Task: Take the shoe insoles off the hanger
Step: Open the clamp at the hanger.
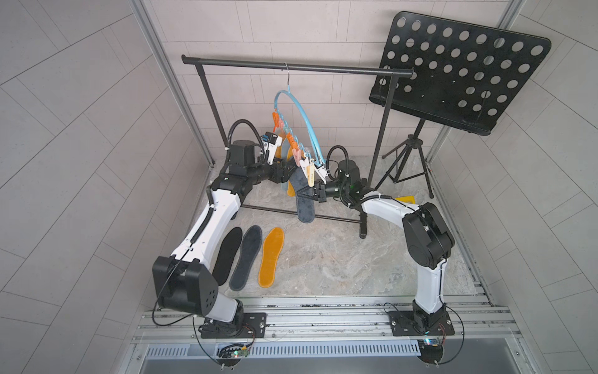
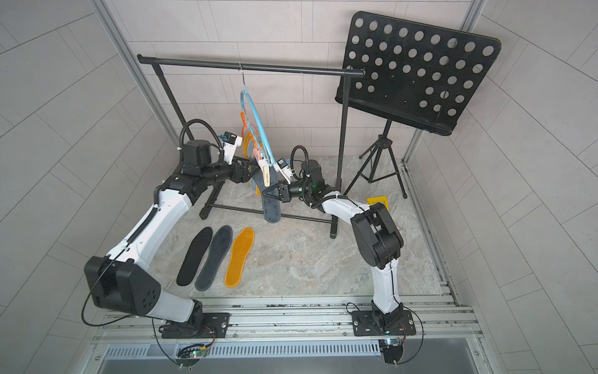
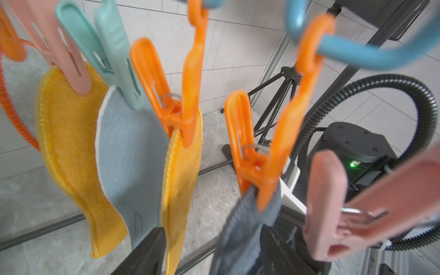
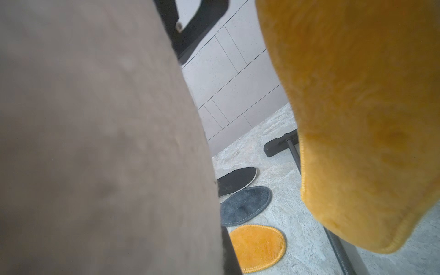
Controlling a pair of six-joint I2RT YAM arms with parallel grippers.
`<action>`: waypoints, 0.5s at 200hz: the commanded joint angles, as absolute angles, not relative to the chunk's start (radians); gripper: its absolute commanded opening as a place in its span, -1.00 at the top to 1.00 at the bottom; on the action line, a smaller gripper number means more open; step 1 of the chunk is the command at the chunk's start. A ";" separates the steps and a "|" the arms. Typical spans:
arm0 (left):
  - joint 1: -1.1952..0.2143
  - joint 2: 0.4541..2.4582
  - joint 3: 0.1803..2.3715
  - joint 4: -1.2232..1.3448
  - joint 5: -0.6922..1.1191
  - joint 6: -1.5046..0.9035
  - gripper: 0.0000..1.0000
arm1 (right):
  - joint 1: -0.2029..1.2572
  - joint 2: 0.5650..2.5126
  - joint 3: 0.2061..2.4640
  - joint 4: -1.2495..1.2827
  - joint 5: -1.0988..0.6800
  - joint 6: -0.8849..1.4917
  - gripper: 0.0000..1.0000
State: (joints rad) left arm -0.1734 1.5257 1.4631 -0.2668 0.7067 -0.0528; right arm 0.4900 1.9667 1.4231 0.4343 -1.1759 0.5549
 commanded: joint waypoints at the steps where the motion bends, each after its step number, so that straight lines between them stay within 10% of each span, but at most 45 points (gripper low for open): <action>1: -0.160 1.593 1.525 -0.219 0.837 -0.061 -0.38 | 0.491 1.920 1.431 0.342 -1.218 0.518 0.96; 100: -0.159 1.753 1.680 0.048 1.146 -0.248 -0.36 | 0.494 1.876 1.401 0.252 -1.249 0.457 0.97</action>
State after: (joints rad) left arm -0.1574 1.7279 1.6260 -0.1081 1.0546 -0.1593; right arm 0.4702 1.9011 1.4158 0.2955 -1.1927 0.4881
